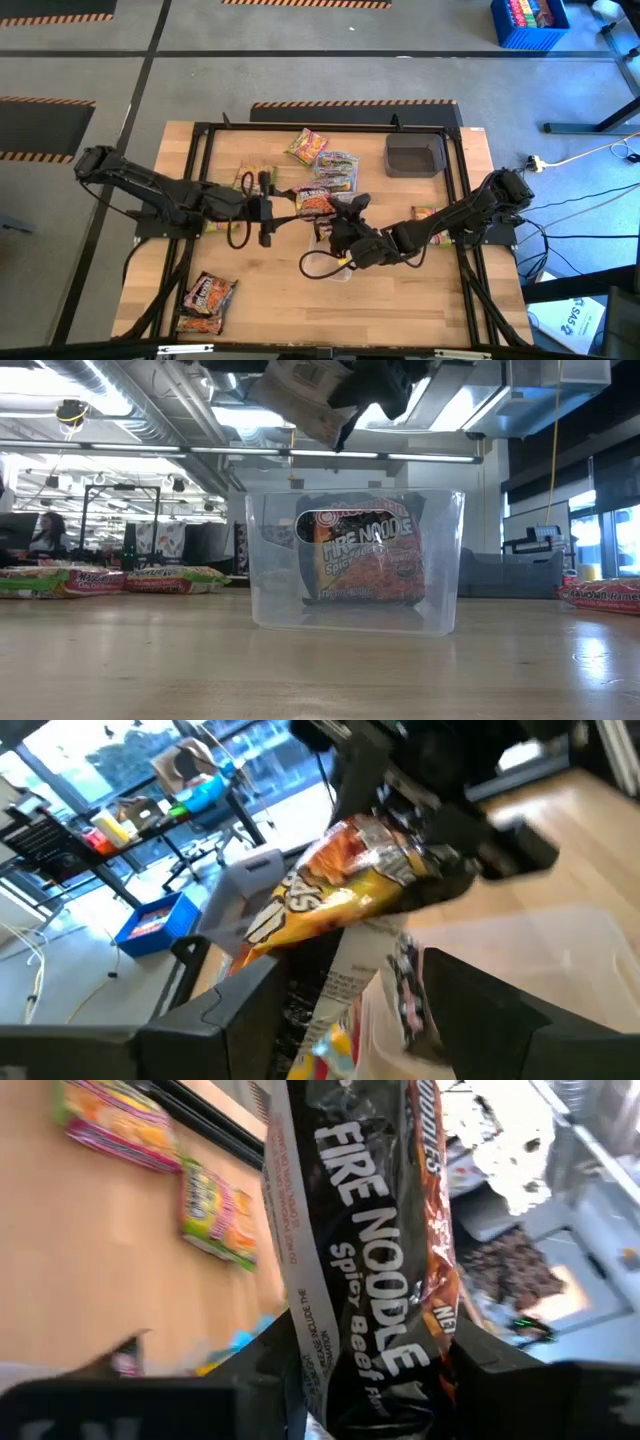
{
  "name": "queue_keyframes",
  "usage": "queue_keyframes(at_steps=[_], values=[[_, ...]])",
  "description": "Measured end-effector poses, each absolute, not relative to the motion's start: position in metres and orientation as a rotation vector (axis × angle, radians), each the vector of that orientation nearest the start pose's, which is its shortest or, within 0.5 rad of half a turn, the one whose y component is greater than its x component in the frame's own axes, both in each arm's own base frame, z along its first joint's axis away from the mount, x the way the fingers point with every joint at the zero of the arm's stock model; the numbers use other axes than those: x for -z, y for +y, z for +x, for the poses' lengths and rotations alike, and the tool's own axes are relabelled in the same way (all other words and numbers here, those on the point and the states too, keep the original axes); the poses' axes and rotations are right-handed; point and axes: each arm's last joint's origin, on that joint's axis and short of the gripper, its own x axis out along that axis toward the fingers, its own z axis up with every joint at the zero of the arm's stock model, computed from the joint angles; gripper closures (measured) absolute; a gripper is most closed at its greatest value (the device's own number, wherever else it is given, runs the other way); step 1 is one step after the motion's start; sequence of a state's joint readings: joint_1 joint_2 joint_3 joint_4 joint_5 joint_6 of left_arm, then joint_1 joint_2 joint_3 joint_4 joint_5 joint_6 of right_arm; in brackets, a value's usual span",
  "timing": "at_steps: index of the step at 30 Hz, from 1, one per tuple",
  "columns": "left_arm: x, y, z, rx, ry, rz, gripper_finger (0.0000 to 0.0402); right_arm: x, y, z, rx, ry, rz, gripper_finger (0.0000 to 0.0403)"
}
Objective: Sort Maruchan noodles
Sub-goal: Put the top black noodle pack into the bottom transparent bin
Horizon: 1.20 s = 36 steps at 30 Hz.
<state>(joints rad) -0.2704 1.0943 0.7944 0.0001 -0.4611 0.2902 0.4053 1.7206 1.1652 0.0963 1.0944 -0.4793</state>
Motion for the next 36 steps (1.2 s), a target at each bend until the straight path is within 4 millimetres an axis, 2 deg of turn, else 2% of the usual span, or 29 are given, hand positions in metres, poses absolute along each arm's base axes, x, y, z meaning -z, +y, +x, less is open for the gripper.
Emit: queue_keyframes(at_steps=[6,15,21,36], values=[[-0.291,-0.051,0.234,-0.16,0.36,0.435,0.0172,-0.249,0.125,0.354,0.475,0.481,-0.717,0.0279],[-0.289,-0.051,0.234,-0.172,0.367,0.431,0.0172,-0.247,0.126,0.354,0.437,0.485,-0.7,0.0279],[-0.294,-0.058,0.227,-0.245,0.35,0.453,0.0172,-0.243,0.126,0.351,0.422,0.518,-0.686,0.0279],[-0.275,-0.065,0.243,-0.091,0.419,0.448,0.0172,-0.25,0.127,0.355,0.42,0.466,-0.715,0.0279]])
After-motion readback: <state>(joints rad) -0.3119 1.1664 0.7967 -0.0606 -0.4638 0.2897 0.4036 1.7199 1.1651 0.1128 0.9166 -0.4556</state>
